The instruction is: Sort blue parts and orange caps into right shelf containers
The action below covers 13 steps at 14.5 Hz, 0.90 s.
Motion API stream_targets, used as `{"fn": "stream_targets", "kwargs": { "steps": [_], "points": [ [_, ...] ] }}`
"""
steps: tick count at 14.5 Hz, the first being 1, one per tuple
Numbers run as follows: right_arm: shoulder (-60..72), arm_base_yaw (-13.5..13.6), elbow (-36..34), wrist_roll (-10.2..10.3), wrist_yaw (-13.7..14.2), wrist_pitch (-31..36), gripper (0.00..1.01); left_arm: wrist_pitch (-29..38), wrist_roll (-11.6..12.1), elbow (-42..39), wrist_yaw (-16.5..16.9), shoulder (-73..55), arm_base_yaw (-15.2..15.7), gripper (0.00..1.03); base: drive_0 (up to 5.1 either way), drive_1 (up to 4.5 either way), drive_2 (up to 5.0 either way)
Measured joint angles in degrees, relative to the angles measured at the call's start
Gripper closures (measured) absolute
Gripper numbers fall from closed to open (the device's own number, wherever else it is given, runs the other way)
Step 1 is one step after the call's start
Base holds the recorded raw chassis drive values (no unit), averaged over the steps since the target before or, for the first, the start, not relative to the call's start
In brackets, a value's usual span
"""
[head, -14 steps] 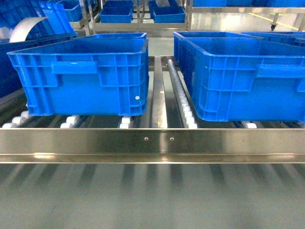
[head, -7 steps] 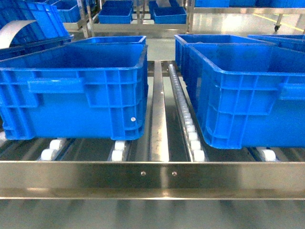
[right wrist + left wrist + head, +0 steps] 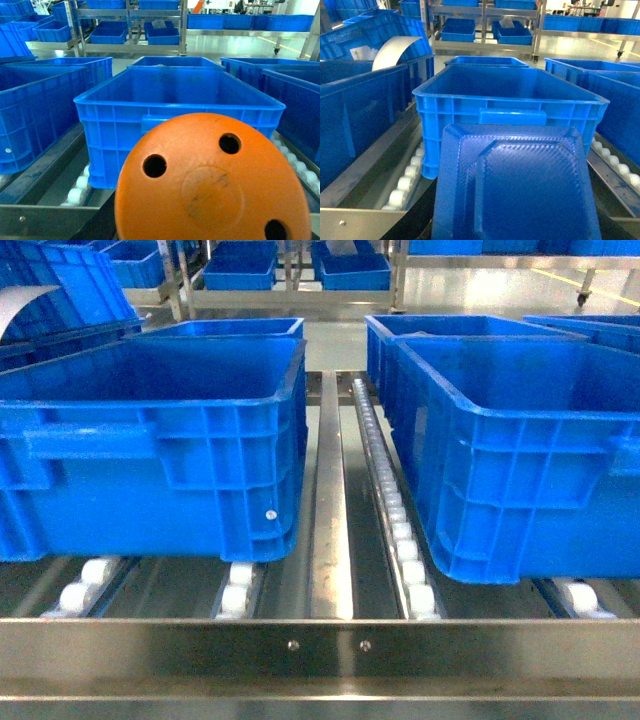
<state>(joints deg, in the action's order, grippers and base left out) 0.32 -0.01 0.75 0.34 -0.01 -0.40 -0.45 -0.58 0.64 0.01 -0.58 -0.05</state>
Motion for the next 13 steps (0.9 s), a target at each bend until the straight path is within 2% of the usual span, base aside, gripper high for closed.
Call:
{"fn": "stream_targets", "kwargs": {
  "steps": [12,13],
  "points": [
    [0.0,0.0,0.0,0.0,0.0,0.0,0.56,0.0,0.0,0.0,0.0,0.0,0.0,0.61,0.1,4.36,-4.2],
    [0.0,0.0,0.0,0.0,0.0,0.0,0.56,0.0,0.0,0.0,0.0,0.0,0.0,0.61,0.0,0.00,0.0]
  ]
}}
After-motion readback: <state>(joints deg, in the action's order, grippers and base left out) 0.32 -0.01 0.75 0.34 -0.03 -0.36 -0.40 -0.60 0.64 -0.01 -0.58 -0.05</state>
